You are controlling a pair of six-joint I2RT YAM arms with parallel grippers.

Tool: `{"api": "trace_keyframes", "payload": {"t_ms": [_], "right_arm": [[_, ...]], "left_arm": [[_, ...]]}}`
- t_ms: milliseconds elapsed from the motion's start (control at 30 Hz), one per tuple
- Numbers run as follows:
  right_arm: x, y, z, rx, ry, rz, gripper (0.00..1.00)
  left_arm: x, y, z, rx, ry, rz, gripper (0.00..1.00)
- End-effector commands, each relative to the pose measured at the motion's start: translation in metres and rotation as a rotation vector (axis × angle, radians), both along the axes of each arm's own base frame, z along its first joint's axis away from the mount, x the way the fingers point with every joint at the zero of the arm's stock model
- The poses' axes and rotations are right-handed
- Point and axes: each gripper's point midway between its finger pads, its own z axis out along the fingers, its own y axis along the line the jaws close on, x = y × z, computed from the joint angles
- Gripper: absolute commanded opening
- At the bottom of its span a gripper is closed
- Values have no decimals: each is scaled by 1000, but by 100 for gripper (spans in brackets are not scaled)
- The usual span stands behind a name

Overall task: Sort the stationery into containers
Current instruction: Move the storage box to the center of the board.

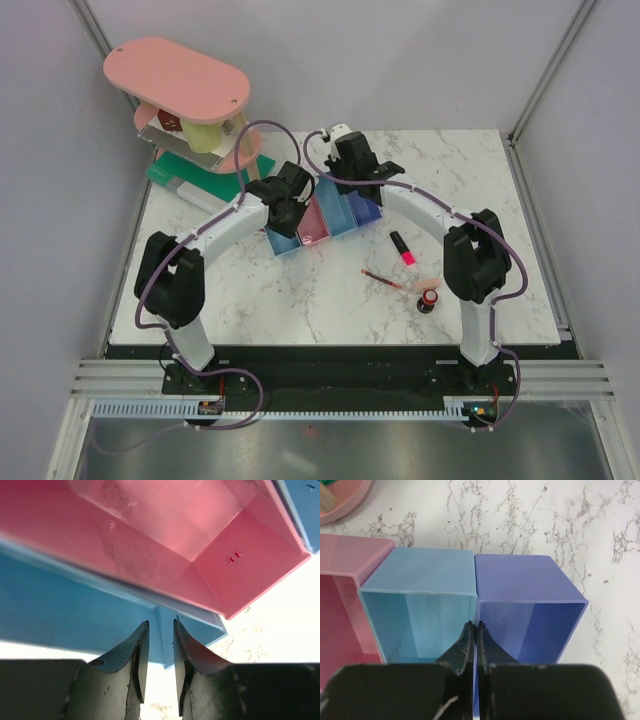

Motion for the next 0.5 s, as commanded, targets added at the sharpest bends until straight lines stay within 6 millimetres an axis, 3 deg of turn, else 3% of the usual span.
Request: {"api": "trace_keyframes", "payload": {"t_ms": [0,467], "right_arm": [[12,-33,-26,-84,50,-82,0],[33,-68,-47,-114,74,-156,0]], "left_arm": [[17,-14,12,-24,-59,-63,32],[24,-19,15,-26,-73,-88,31]]}}
